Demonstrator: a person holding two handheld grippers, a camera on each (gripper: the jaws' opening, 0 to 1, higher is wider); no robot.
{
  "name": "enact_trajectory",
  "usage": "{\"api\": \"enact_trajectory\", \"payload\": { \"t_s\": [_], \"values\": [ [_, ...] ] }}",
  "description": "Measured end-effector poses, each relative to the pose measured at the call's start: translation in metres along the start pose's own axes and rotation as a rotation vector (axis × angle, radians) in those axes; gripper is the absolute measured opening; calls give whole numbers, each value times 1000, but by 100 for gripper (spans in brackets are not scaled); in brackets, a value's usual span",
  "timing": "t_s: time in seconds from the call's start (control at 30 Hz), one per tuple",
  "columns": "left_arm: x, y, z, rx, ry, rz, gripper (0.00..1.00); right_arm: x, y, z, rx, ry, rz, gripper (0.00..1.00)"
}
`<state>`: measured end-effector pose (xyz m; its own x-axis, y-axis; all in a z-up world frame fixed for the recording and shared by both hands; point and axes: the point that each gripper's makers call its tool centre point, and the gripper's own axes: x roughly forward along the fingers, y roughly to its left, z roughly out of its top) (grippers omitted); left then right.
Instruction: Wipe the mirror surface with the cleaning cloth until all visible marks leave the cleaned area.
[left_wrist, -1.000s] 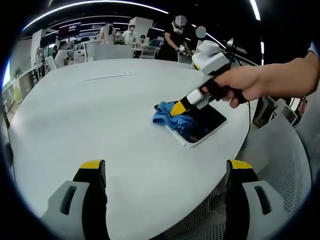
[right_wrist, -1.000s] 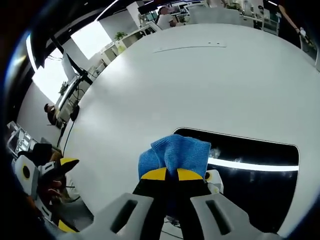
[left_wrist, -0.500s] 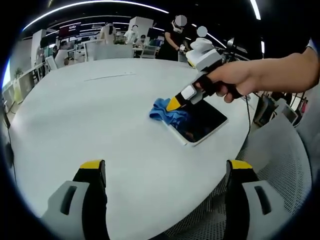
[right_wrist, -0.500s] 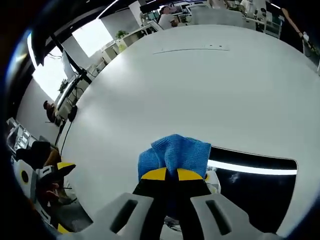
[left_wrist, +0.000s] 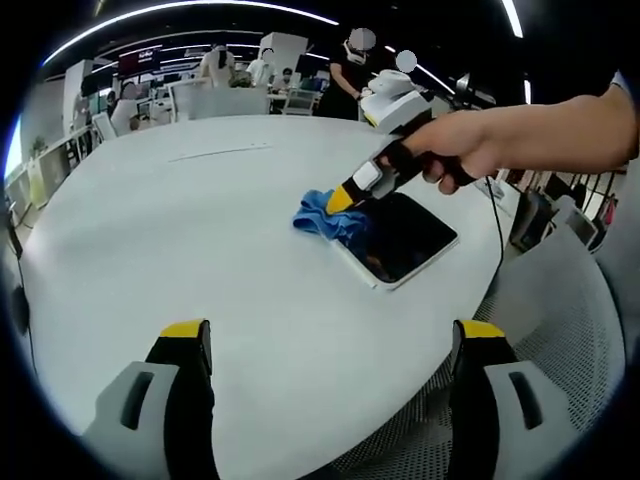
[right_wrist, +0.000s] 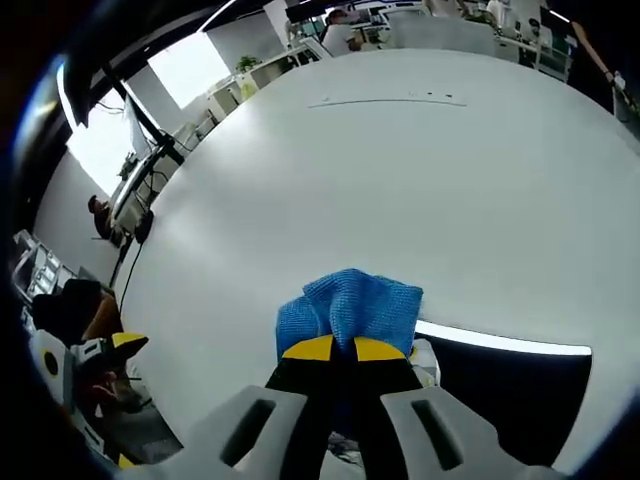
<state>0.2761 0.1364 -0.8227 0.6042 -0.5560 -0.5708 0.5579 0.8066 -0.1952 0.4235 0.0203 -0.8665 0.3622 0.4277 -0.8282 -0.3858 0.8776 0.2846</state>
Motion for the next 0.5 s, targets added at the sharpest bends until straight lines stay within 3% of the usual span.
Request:
{"api": "enact_trajectory", "payload": {
  "t_s": [0.5],
  "values": [
    [1, 0, -1, -3, 1, 0, 99, 4, -3, 9, 13, 6, 16, 0]
  ]
}}
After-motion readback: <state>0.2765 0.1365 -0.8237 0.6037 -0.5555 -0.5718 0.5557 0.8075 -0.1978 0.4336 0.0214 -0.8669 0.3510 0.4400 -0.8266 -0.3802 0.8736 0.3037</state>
